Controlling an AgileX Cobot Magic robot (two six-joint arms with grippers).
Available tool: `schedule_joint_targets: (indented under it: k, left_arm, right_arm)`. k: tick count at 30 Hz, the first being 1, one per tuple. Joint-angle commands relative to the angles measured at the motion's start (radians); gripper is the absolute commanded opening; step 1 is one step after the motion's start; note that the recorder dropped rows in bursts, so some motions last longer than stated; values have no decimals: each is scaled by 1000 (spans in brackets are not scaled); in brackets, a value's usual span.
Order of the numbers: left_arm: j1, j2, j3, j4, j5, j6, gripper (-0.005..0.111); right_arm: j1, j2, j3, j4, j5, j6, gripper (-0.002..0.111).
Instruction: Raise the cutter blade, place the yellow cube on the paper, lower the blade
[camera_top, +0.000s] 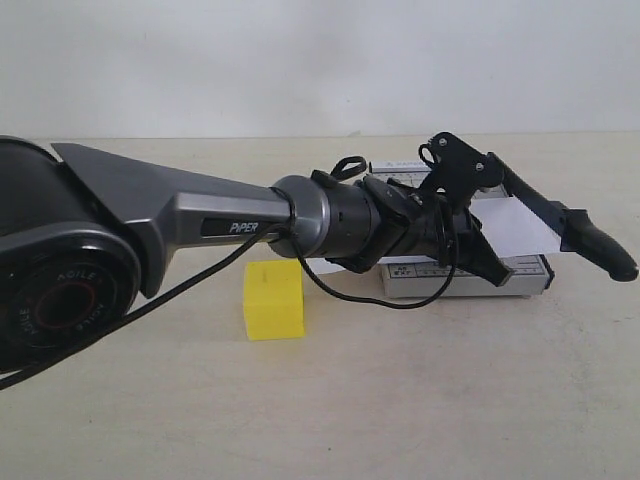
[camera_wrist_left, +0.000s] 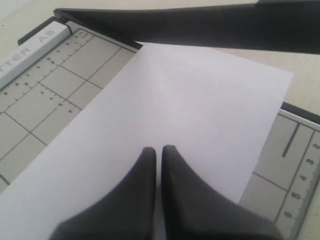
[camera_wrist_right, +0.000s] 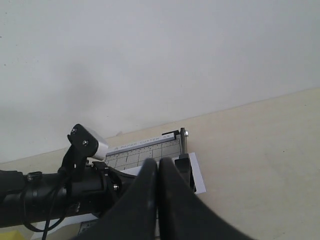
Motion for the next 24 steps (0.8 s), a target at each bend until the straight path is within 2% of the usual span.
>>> schedule_joint_targets:
  k: [1,7,24]
  left_arm:
    - [-7,14,2,2,25,3,4]
    - [-9,14,-12,2,78,3,4]
    - [-11,14,-49,2,76,3,5]
  right_arm:
    - [2,-4,1,-1,-9,0,0]
    - [2,-4,1,-1,-9,0,0]
    - [2,-4,1,-1,-9,0,0]
